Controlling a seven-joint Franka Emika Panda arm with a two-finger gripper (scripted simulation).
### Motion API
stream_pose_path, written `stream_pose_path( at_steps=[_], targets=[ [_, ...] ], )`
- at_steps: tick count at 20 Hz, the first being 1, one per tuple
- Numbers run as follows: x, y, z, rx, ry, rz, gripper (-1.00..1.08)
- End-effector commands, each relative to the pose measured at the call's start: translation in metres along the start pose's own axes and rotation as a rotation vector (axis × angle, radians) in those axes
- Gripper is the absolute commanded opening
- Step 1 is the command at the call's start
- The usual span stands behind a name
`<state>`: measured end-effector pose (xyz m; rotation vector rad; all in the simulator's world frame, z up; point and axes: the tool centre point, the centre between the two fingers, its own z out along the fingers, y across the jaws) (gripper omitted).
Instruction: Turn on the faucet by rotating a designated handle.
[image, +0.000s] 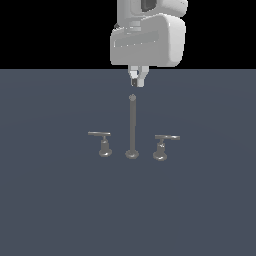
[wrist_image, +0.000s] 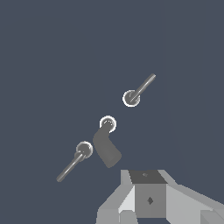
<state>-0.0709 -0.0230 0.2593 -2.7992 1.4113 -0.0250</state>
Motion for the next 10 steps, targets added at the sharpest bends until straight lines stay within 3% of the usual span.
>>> stream_pose_path(
  at_steps=[1,10],
  targets=[
    [0.013,-0.003,0.018,-0.001,0.000,0.073,-1.00],
    [0.066,-0.003,0.083,-0.009,-0.001,0.345,-1.00]
  ],
)
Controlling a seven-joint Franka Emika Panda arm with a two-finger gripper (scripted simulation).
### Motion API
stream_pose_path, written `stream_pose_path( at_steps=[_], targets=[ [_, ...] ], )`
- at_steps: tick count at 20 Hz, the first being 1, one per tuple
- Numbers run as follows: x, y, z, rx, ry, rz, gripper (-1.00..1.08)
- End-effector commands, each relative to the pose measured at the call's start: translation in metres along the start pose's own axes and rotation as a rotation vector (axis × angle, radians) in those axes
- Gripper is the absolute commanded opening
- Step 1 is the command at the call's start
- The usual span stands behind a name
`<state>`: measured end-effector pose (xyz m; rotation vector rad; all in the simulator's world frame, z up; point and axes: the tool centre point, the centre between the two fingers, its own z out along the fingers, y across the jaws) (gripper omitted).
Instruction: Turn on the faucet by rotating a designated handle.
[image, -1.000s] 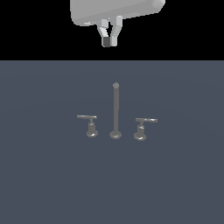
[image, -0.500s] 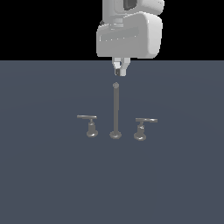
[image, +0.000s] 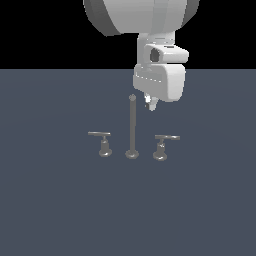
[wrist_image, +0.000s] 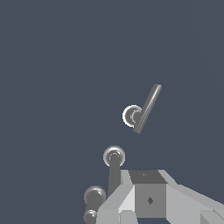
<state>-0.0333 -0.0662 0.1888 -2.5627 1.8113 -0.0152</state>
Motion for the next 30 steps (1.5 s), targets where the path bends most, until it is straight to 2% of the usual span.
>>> stream_pose_path(
  at_steps=[1,8,15,25,30],
  targets=[
    [0.015,-0.003,0.019,-0.002,0.001,0.081,-1.00],
    [0.053,-0.004,0.065,-0.007,0.000,0.274,-1.00],
    [0.077,0.000,0.093,-0.010,-0.001,0.396,-1.00],
    [0.083,0.001,0.100,-0.010,-0.003,0.430,-1.00],
    [0.085,0.020,0.100,-0.010,-0.003,0.430,-1.00]
  ],
)
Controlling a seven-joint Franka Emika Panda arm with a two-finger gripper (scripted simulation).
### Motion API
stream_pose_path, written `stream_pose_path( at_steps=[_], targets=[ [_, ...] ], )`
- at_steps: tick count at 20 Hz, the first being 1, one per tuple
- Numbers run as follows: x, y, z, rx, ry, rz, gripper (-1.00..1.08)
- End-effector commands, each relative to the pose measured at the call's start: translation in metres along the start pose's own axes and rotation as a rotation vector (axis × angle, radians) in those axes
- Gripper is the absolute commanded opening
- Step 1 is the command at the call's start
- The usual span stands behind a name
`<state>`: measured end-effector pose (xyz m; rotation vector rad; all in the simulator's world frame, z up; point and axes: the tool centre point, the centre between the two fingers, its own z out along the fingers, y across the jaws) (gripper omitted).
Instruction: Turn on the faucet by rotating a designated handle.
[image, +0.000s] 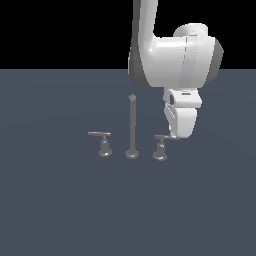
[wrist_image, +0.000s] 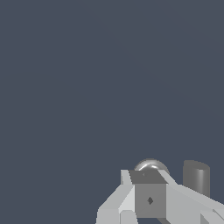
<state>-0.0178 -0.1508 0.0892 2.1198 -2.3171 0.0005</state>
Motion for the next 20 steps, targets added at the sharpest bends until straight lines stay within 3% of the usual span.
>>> stream_pose_path(
  at_steps=[1,5,7,20],
  targets=[
    [0.005,0.008,0.000,0.000,0.000,0.001,-1.00],
    [0.013,0.022,0.000,0.000,-0.001,0.001,-1.00],
    [0.007,0.013,0.000,0.010,-0.001,-0.007,-1.00],
    [0.003,0.061,0.000,0.001,-0.001,0.001,-1.00]
  ],
)
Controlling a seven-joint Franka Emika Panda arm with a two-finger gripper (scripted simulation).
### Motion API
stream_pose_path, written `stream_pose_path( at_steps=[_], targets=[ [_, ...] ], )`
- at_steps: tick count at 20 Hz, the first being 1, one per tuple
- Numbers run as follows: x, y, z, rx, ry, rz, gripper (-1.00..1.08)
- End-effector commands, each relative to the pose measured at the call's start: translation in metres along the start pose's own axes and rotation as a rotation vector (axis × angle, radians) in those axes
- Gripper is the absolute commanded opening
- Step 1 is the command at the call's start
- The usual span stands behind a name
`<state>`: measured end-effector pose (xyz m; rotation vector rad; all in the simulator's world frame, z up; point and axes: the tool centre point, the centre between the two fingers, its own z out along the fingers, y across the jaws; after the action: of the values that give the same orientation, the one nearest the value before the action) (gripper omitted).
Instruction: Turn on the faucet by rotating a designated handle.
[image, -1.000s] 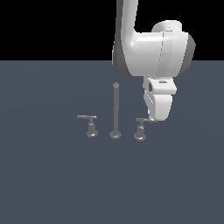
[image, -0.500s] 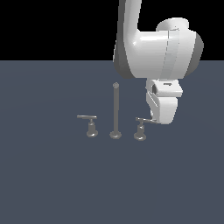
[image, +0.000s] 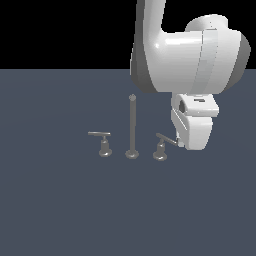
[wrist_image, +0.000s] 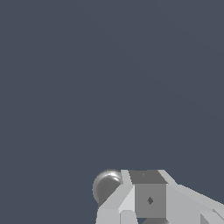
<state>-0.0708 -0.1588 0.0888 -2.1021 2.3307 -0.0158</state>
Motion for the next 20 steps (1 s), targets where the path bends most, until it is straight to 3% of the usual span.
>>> stream_pose_path(
  at_steps=[1,2,12,13,14,20],
  targets=[
    [-0.009,0.009,-0.001,-0.009,-0.005,-0.013,-1.00],
    [0.000,0.004,0.000,-0.004,-0.001,0.001,-1.00],
    [-0.041,0.028,-0.001,-0.009,-0.004,-0.012,-1.00],
    [-0.041,0.028,-0.001,-0.009,-0.004,-0.012,-1.00],
    [-0.019,0.026,0.000,-0.005,0.002,0.023,-1.00],
    [-0.059,0.022,-0.001,-0.008,-0.002,0.001,-1.00]
  ],
)
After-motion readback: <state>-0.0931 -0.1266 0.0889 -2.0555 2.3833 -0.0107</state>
